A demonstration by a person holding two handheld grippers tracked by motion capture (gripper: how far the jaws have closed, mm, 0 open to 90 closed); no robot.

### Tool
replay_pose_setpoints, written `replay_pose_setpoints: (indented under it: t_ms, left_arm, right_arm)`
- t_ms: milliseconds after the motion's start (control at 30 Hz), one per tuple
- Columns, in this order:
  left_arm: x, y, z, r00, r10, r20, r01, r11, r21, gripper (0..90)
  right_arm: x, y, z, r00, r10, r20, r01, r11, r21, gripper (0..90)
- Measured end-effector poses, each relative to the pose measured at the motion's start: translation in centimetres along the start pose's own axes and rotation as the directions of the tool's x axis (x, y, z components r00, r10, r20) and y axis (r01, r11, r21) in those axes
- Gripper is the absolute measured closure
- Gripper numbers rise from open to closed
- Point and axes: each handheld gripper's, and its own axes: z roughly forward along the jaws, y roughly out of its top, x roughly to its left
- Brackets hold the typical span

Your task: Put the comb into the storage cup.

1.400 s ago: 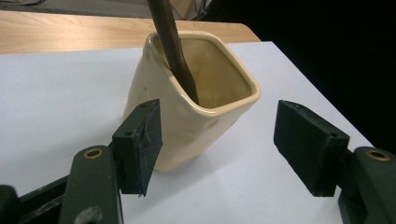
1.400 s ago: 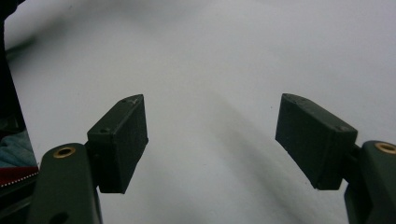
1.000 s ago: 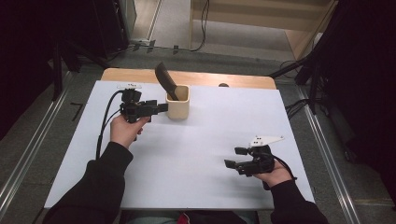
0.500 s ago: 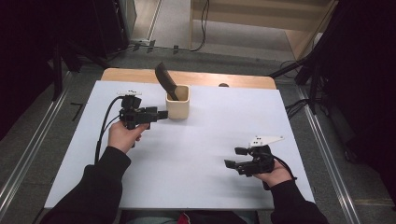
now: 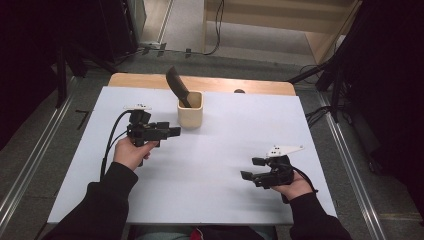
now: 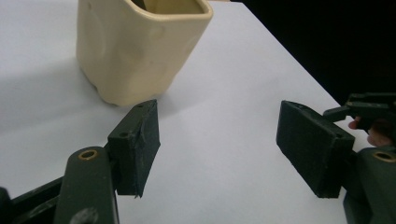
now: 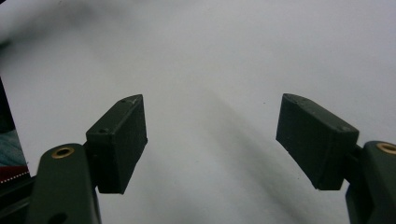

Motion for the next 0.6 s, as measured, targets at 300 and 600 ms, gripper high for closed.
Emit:
replay_pose_setpoints:
  t_ms: [300,600]
  left_arm:
    - [-0.8,-0.9,0.0,0.9993,0.036,0.011,-0.036,0.9982,0.047,29.5]
    - [-0.9,-1.9,-0.7,0.9989,0.046,0.002,-0.046,0.9981,0.040,28.8]
  right_arm:
    - [0.0,0.0,0.1,1.0000,0.001,0.003,-0.001,1.000,0.002,22.7]
    - [-0.1,0.0,0.0,1.0000,0.006,0.004,-0.006,1.000,0.000,22.7]
